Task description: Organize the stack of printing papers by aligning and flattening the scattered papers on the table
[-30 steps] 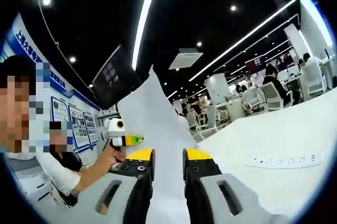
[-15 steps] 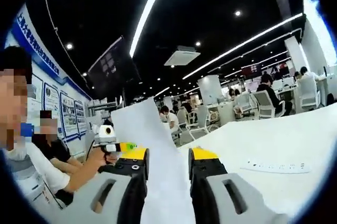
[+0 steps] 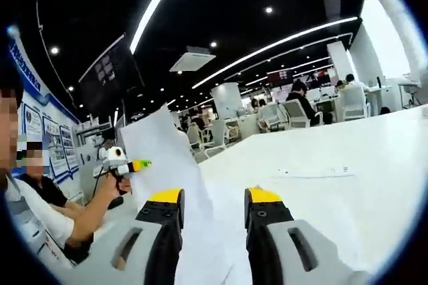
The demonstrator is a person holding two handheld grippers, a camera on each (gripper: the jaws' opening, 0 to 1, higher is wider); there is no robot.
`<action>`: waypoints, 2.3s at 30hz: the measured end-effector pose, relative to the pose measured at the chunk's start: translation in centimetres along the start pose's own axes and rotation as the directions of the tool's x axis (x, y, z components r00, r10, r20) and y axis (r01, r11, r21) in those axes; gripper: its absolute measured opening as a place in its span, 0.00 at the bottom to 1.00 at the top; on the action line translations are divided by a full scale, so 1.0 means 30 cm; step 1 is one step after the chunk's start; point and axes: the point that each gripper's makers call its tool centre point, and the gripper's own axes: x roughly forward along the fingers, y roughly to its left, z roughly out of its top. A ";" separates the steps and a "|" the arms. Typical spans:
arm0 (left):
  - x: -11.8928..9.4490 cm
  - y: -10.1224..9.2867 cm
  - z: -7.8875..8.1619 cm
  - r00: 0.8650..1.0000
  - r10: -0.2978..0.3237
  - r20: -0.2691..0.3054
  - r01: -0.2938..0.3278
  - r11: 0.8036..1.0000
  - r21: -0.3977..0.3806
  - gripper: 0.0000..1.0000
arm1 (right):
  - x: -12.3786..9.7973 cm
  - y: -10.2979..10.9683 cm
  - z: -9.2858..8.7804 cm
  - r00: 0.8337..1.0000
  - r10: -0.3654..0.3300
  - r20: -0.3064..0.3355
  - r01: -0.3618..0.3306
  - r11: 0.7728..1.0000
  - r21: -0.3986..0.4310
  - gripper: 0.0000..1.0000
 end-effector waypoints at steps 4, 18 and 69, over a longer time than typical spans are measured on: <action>0.008 -0.017 -0.016 1.000 -0.014 -0.002 0.014 1.000 0.024 0.06 | -0.060 0.003 -0.029 0.998 -0.059 -0.007 0.058 0.997 -0.042 0.40; 0.008 -0.036 -0.010 0.999 -0.030 0.012 0.029 0.997 0.065 0.06 | -0.246 0.027 -0.014 0.978 -0.198 0.071 0.207 0.966 -0.153 0.76; -0.038 -0.014 0.051 0.997 -0.017 0.073 0.014 0.999 0.047 0.06 | -0.538 -0.011 -0.137 0.904 -0.424 0.045 0.425 0.887 -0.181 0.90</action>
